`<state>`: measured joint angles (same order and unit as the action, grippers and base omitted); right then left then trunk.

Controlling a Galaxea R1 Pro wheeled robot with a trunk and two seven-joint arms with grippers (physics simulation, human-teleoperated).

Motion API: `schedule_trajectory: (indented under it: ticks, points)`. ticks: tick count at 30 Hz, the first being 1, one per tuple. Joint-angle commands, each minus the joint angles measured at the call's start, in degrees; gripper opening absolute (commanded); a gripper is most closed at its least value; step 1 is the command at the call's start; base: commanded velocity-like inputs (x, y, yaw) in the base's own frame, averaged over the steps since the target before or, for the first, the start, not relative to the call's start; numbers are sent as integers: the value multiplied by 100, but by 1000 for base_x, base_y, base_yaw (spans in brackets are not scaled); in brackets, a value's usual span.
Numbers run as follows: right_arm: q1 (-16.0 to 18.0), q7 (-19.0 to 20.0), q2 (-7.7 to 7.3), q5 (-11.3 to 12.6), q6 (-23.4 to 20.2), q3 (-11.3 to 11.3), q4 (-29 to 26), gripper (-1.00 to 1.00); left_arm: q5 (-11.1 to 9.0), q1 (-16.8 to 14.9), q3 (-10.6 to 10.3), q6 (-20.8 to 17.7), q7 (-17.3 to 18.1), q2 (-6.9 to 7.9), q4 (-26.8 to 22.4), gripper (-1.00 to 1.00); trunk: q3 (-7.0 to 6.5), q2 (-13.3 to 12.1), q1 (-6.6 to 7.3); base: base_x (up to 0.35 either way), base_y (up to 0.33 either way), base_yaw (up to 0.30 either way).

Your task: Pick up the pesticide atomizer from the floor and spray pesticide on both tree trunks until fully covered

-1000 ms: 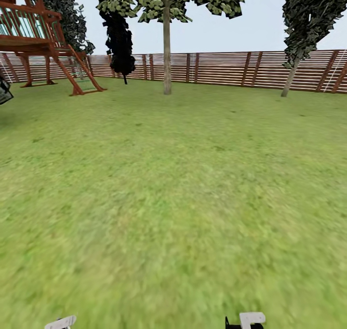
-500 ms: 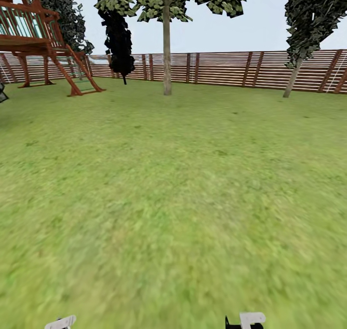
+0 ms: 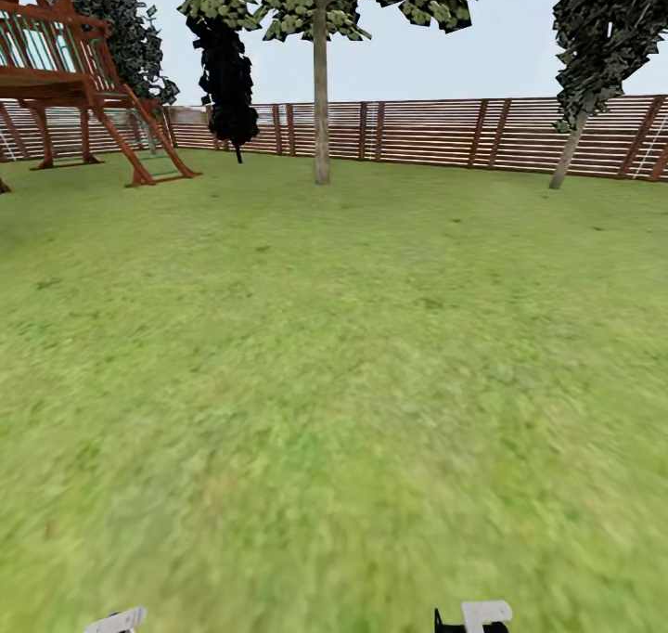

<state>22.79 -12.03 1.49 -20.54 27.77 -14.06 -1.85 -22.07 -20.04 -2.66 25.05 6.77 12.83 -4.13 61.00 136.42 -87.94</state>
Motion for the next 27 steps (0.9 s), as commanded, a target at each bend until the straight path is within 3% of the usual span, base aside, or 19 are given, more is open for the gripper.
schedule_trajectory:
  ticks: [1, 27]
  points:
    - [1, 0, 0, 0, 0, 0, 0, 100, -3, 0, 2, 0, 0, 0, 0, -100, 0, 0, 0, 341, 0, 0]
    - [-2, -1, 0, 4, -2, 0, 0, 100, -7, 0, 2, 0, 0, 0, -1, -100, 0, 0, 0, 341, 0, 0]
